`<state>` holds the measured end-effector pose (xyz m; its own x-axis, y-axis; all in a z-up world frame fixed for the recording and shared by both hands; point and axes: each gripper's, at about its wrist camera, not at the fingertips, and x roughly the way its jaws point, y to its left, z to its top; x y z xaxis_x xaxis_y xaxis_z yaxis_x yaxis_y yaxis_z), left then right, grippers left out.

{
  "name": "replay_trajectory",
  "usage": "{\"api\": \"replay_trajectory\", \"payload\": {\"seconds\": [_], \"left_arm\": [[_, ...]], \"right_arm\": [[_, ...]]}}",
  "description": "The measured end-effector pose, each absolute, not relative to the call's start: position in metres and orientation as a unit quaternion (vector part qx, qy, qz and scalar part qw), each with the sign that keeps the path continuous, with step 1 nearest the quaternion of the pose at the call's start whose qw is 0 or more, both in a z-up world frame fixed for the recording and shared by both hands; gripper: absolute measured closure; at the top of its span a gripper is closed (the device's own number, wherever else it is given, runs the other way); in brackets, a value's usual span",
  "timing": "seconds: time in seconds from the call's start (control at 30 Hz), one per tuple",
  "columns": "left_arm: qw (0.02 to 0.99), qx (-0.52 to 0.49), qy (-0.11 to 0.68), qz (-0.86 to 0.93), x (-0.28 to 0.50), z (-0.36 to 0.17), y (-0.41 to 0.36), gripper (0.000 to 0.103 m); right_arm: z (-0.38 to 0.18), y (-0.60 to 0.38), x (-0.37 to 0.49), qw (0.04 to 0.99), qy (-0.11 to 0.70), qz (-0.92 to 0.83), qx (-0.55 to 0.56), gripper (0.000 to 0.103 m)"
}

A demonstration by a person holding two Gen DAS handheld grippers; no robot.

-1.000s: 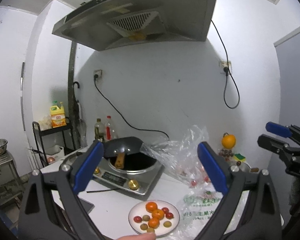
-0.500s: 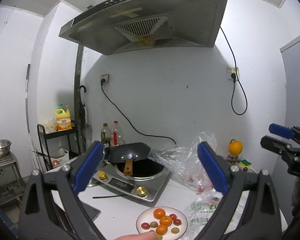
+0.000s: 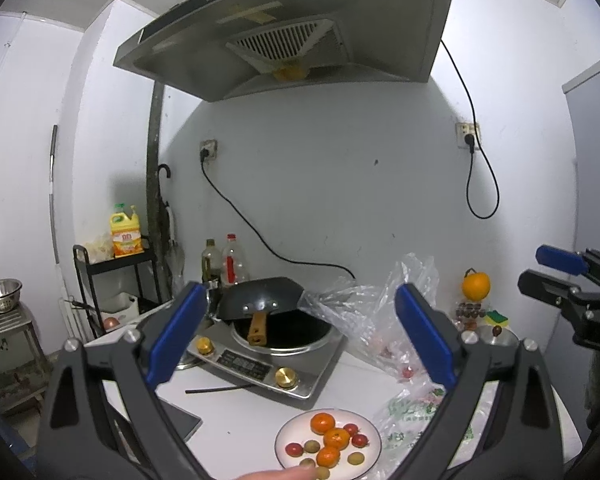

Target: Organize fruits

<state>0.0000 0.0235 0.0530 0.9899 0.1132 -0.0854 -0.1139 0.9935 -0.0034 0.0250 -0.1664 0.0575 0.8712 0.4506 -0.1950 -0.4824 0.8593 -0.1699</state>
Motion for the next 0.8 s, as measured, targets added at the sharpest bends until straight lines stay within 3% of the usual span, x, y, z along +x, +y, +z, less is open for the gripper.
{"api": "replay_trajectory", "payload": {"seconds": [0.8], "left_arm": [[0.997,-0.006,0.056,0.046,0.016,0.046,0.015,0.007]], "right_arm": [[0.053,-0.172,0.033,0.962,0.083,0.239,-0.103,0.037]]}}
